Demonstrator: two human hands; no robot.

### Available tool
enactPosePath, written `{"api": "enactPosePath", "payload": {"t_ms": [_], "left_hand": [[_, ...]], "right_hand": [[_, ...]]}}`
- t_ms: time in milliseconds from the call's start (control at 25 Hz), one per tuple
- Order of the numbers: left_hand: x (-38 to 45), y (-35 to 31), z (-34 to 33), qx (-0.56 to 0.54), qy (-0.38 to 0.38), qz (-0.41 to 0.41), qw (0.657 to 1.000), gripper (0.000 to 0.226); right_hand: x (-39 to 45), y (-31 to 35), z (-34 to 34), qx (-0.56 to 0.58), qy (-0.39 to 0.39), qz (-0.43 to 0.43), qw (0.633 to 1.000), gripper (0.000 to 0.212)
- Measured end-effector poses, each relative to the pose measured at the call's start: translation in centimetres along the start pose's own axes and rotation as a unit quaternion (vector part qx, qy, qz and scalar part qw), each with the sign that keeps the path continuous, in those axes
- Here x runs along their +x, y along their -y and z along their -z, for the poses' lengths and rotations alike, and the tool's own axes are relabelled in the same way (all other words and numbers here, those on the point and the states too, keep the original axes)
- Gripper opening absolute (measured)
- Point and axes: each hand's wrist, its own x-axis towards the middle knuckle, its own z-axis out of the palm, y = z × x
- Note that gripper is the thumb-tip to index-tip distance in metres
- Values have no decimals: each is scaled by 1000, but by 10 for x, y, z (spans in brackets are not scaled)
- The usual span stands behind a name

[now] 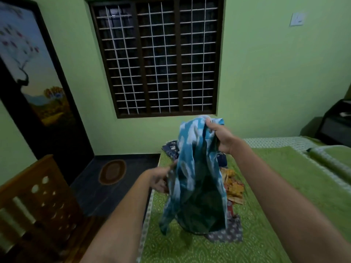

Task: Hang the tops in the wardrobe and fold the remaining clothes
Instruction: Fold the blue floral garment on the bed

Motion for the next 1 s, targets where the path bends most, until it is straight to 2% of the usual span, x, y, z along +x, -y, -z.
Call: {"api": "enactPosePath", "payload": {"t_ms": [80,160,240,360,400,480,560,680,800,920,1000], "left_hand": [[-10,36,-15,-43,73,38,996,95],[-17,60,-31,-85,81,55,992,111],[-19,74,-49,-117,86,79,986,111],[-40,72,-84,-85,147,84,982,85],[-45,67,-93,-96,173,56,979,70],[-50,53,-104,-108,178,-12,978,43],[-53,47,-102,-137,118,-53,982,32],[-47,57,-69,-196,-23,-68,978,27],[-38,70,-25,-250,-103,-63,961,24],[-35,67,3,-300,-134,-102,939,21],[-33,44,16,-324,-129,-177,920,22]], "right_hand": [[-22,-10,-5,-34,12,-33,999,52],[-42,-14,-8,-35,28,-56,997,52],[-56,-13,-14,-38,42,-69,996,50],[-71,-9,-23,-84,64,-87,991,50],[-75,-9,-24,-102,69,-95,988,50],[-83,-9,-18,-114,68,-92,987,51],[-91,-7,-3,-80,41,-69,994,50],[-94,-4,44,-45,-15,-50,998,48],[-97,-25,98,-143,-81,-123,979,42],[-81,-57,146,-213,-146,-192,947,43],[-63,-41,165,-166,-142,-168,961,39]]}}
